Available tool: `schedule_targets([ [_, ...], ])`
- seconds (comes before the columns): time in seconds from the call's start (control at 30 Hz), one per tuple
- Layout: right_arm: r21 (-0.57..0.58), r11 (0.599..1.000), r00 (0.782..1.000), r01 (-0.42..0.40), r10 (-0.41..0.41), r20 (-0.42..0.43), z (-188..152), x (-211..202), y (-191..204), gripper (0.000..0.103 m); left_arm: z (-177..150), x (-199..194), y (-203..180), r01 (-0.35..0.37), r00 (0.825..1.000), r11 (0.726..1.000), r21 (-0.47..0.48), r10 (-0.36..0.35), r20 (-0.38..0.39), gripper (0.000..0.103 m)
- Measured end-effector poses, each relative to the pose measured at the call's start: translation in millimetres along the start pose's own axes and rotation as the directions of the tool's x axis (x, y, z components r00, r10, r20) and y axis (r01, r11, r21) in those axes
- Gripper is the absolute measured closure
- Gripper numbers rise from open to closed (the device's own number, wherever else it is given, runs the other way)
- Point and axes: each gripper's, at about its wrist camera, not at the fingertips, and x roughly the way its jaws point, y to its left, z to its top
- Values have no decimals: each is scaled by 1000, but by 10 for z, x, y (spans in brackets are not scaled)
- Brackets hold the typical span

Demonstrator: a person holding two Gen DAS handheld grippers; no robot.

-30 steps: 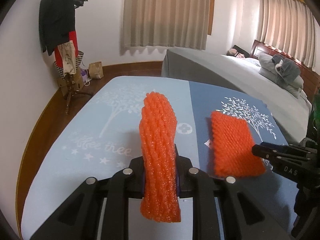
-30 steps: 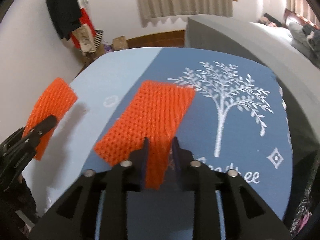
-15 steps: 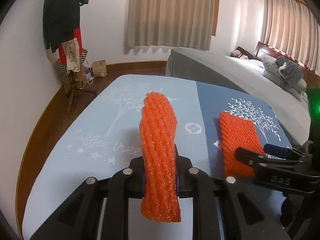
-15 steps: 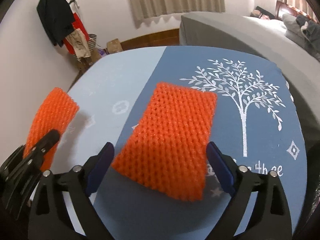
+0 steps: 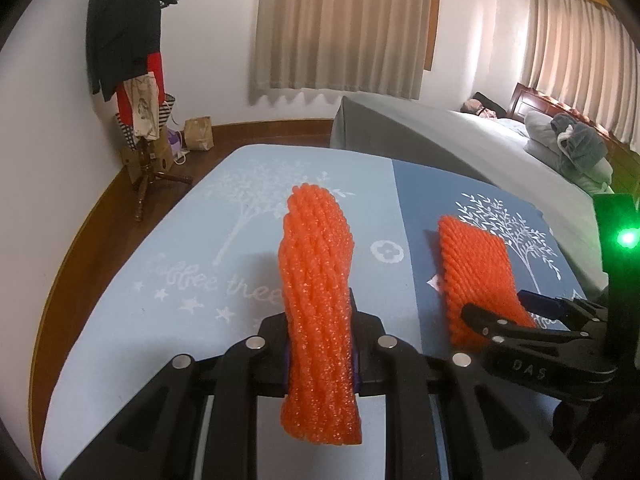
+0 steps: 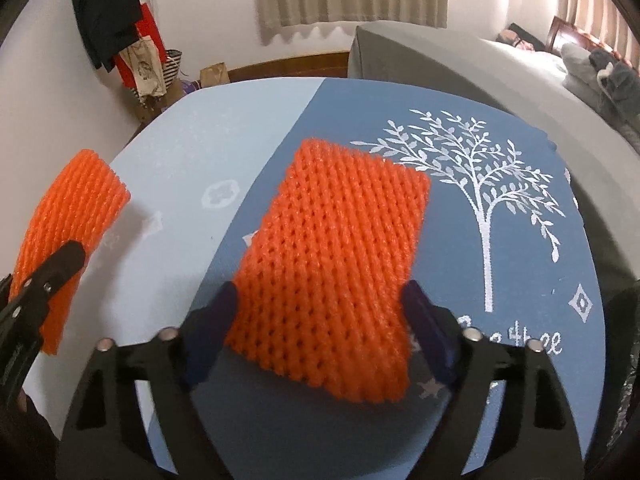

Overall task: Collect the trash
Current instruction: 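Grasp the other orange strip piece with the right tool while the left tool holds its piece, then carry both orange strip pieces over the black bin and lower them in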

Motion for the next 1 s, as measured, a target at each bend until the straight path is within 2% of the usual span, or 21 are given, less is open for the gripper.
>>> schedule_targets([
  [0.07, -3, 1000, 1000, -23, 23, 4, -7, -31, -29, 45, 2, -2, -4, 0, 1000, 1000, 2, 0, 0, 83],
  [0.1, -6, 1000, 1000, -24, 24, 1, -14, -43, -50, 55, 3, -8, -14, 1, 1000, 1000, 5, -1, 0, 83],
  [0.27, -4, 997, 997, -75, 75, 4, -40, -108, -157, 74, -8, -31, -73, 7, 1000, 1000, 16, -7, 4, 83],
  [0.5, -7, 993, 992, -118, 118, 33, -82, -333, -230, 78, -9, -67, -159, 19, 1000, 999, 31, -19, 5, 83],
  [0.7, -35, 994, 991, -106, 109, 82, -66, -591, -225, 78, 41, -157, -246, 35, 999, 999, 41, -35, 16, 83],
  [1.0, -19, 995, 983, -99, 101, 156, -78, -1020, -418, 78, 145, -395, -527, 74, 996, 994, 76, -77, 45, 83],
])
